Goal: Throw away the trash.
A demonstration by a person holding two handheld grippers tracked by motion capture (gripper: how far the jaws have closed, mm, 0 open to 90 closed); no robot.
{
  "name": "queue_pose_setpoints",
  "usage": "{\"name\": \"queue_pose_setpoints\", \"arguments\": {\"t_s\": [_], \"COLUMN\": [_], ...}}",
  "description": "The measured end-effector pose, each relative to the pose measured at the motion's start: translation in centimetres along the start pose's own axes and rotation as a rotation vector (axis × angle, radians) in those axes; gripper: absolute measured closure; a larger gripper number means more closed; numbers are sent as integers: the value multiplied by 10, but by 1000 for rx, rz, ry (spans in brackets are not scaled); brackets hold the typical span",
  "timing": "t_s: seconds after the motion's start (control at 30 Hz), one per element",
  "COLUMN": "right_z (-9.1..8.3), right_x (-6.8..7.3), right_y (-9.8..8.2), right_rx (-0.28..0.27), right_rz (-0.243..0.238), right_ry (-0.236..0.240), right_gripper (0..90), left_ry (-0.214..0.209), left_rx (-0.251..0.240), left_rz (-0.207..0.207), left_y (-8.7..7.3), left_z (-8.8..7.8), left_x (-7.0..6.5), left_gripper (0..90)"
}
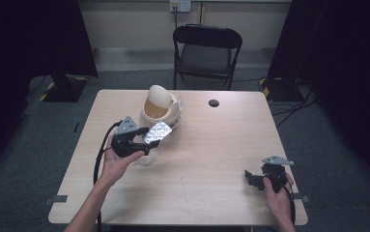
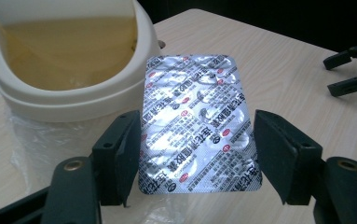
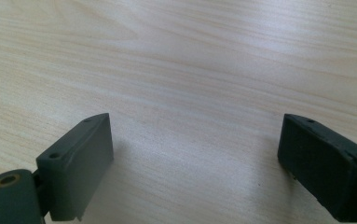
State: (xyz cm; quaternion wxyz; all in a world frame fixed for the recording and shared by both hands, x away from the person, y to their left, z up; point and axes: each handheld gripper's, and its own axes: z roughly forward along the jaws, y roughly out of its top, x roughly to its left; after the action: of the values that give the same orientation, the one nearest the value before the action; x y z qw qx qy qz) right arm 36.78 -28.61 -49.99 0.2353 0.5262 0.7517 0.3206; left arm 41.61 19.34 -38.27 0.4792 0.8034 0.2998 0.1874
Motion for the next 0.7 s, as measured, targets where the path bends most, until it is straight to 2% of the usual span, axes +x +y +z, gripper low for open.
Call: {"name": "queue_pose_setpoints", "arguments": {"t_s": [0.43,0.7], "right_z": [0,0], "right_x": [0,0], "right_y": [0,0], "right_rx": [0,0], "right_rz": [0,0], "right_ry": [0,0], "right_gripper": [96,96], "left_ry": [50,67], "left_rx": [16,37], "left_rz": [-8,-12], "left_y": [14,21], "left_z": [2,8], "left_x": [29,40], "left_gripper": [341,341]}}
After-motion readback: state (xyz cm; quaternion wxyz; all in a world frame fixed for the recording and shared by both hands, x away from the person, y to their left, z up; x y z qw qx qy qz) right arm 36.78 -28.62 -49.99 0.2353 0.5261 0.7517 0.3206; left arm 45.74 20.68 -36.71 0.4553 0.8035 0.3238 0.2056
